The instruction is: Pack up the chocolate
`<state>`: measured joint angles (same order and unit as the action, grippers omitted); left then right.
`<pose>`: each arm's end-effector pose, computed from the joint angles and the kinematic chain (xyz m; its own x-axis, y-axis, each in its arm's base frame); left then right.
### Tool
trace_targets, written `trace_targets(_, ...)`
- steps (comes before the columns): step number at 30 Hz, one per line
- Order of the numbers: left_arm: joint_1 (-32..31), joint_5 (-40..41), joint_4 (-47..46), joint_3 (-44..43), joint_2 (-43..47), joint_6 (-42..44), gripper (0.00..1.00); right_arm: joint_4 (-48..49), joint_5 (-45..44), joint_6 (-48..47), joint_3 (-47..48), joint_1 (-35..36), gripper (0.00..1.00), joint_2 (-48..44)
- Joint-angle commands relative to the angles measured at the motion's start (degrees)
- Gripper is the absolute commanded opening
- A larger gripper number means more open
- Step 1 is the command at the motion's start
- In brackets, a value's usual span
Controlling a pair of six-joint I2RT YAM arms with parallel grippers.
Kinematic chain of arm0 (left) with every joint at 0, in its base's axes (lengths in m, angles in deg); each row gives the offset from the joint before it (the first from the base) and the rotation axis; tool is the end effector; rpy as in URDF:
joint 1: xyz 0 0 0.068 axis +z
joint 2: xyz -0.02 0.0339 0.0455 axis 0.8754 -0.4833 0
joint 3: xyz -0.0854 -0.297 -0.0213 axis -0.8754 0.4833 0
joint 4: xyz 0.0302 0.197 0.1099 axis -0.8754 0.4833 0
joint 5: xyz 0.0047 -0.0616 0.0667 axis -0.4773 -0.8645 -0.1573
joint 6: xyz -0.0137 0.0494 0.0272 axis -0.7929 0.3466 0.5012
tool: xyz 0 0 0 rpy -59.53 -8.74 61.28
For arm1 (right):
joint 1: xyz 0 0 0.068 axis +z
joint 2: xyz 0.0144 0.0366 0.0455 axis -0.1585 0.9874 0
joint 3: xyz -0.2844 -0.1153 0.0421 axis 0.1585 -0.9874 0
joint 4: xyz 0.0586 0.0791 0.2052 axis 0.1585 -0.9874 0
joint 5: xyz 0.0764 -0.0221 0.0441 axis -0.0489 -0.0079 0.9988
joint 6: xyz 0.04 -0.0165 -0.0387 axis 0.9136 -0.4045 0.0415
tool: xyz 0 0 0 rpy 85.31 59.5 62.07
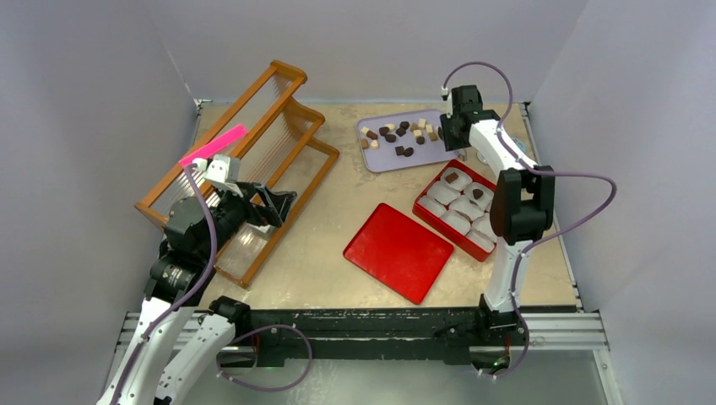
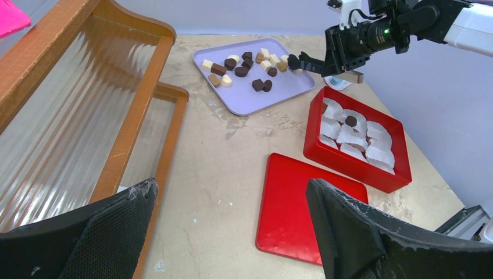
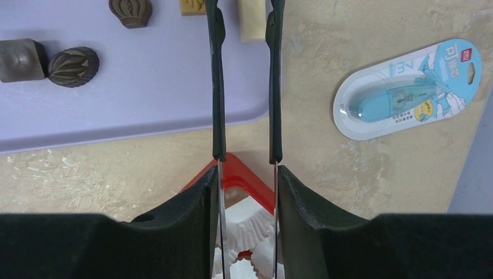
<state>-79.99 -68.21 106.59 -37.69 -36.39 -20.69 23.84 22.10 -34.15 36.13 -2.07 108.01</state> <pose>0.0583 -0.0266 0.3768 -0.2571 -0.2750 -0.9264 0.3979 0.8435 -0.3608 0.4480 0.0475 0.3003 -0.7023 -0.1779 -0.6893 -0.0535 0.9787 -0.1981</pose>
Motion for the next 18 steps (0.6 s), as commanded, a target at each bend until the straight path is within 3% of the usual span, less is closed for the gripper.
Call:
trace_targets(1,-0.2,0.6,-1.5,-0.1,0.0,0.9,0.98,-2.1,0.8,-1.5,3.0,-0.2,0.40,0.8)
trace_targets(18,-0.2,0.7,-1.4,-0.1,0.1,0.9,0.98,-4.8,3.2,-0.6,4.3,-0.4,0.31,1.6)
